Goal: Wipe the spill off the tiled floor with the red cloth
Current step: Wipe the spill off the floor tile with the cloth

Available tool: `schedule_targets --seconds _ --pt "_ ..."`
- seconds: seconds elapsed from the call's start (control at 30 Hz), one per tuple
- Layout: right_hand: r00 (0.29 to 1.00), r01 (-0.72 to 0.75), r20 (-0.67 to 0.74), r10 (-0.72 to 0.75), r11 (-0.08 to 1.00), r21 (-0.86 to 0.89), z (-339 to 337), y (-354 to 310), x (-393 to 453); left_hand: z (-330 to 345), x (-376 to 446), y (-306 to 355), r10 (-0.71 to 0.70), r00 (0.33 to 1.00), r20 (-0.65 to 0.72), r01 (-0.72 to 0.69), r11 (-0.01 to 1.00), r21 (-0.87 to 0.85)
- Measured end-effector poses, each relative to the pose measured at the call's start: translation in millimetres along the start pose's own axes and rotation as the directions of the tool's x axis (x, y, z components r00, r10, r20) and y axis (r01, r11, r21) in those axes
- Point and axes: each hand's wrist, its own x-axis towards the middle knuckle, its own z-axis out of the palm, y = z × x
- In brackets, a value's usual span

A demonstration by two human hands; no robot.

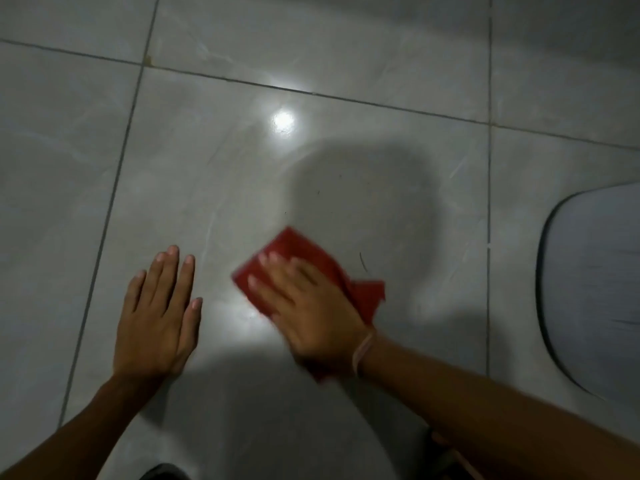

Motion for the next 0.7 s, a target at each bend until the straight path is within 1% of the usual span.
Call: schedule_targets --seconds 0.03,0.1,0.13,0.17,0.2,0.23,0.27,0.3,0.33,0.37,0.4,0.43,0.47,0.5,0.53,0.57,0.6,0.63,0.67,0.7 --pt "0.994 0.104 0.031 -0.104 0.995 0.007 5.1 -5.9 -33.8 0.4 0.2 -0.3 -0.006 1.0 0.0 0.006 1.0 -0.004" --pt "0.951 0.303 0.077 -0.301 0.953 -0.019 6.5 18.7 -85.9 1.2 0.6 0.1 -0.007 1.0 -0.014 0.007 1.0 -0.007" --pt "0.923 0.374 0.114 -0.367 0.926 -0.048 1.0 45.9 -99.5 1.4 0.4 0.0 -0.001 1.0 -0.023 0.001 1.0 -0.006" --pt "0.912 0.396 0.154 -0.381 0.915 -0.081 -8.2 78.2 -103.0 1.9 0.8 -0.8 0.004 1.0 -0.031 -0.004 1.0 -0.006" --pt "0.924 0.365 0.168 -0.343 0.923 -0.12 -19.3 111.3 -96.1 2.8 1.4 -1.6 0.004 0.999 -0.037 -0.004 1.0 -0.006" --pt "0.954 0.283 0.144 -0.261 0.945 -0.164 -31.7 141.4 -80.8 4.1 1.7 -1.9 0.006 0.999 -0.041 -0.006 1.0 -0.003" --pt "0.985 0.164 0.081 -0.15 0.965 -0.206 -42.5 163.0 -56.6 5.4 1.6 -2.7 0.01 0.999 -0.043 -0.01 1.0 0.004" --pt "1.0 0.023 0.002 -0.023 0.975 -0.219 -49.8 175.2 -26.8 6.5 1.6 -3.8 0.015 0.999 -0.046 -0.014 1.0 0.009" --pt "0.991 -0.122 -0.081 0.107 0.972 -0.2 -54.1 177.5 5.2 7.3 1.9 -4.5 0.02 0.999 -0.049 -0.019 1.0 0.013" --pt "0.959 -0.261 -0.156 0.238 0.954 -0.148 -55.4 170.4 36.4 8.0 2.1 -5.4 0.025 0.999 -0.048 -0.024 1.0 0.015" --pt "0.92 -0.36 -0.198 0.338 0.929 -0.084 -54.7 156.2 62.8 7.9 2.0 -5.7 0.029 0.999 -0.045 -0.028 1.0 0.014" --pt "0.896 -0.403 -0.218 0.386 0.915 -0.039 -52.5 136.4 80.7 7.0 2.0 -5.2 0.029 0.999 -0.04 -0.028 1.0 0.009" --pt "0.898 -0.388 -0.231 0.374 0.922 -0.016 -46.0 113.0 86.8 5.9 1.9 -4.5 0.027 0.999 -0.035 -0.027 1.0 0.003" --pt "0.932 -0.301 -0.217 0.29 0.953 -0.02 -35.6 87.5 78.5 5.1 1.7 -4.1 0.025 0.999 -0.035 -0.025 1.0 0.0" --pt "0.976 -0.154 -0.161 0.146 0.987 -0.041 -22.9 62.4 56.6 4.4 1.2 -3.8 0.022 0.999 -0.037 -0.022 1.0 -0.001" --pt "0.996 0.019 -0.083 -0.024 0.998 -0.057 -11.1 41.3 25.0 4.1 0.6 -4.1 0.021 0.999 -0.039 -0.021 1.0 -0.001" --pt "0.982 0.188 0.004 -0.188 0.981 -0.048 -4.4 30.6 -9.7 4.4 0.2 -4.0 0.022 0.999 -0.039 -0.021 1.0 0.002" --pt "0.94 0.335 0.071 -0.333 0.942 -0.028 -2.0 35.9 -39.7 5.3 -0.6 -3.9 0.023 0.999 -0.041 -0.023 1.0 0.007" --pt "0.892 0.439 0.123 -0.435 0.898 -0.005 -7.0 55.1 -59.0 6.0 -1.0 -4.0 0.026 0.998 -0.048 -0.025 1.0 0.012" --pt "0.86 0.493 0.157 -0.485 0.87 -0.015 -15.8 83.7 -66.5 6.3 -0.4 -4.3 0.028 0.998 -0.057 -0.028 1.0 0.014"
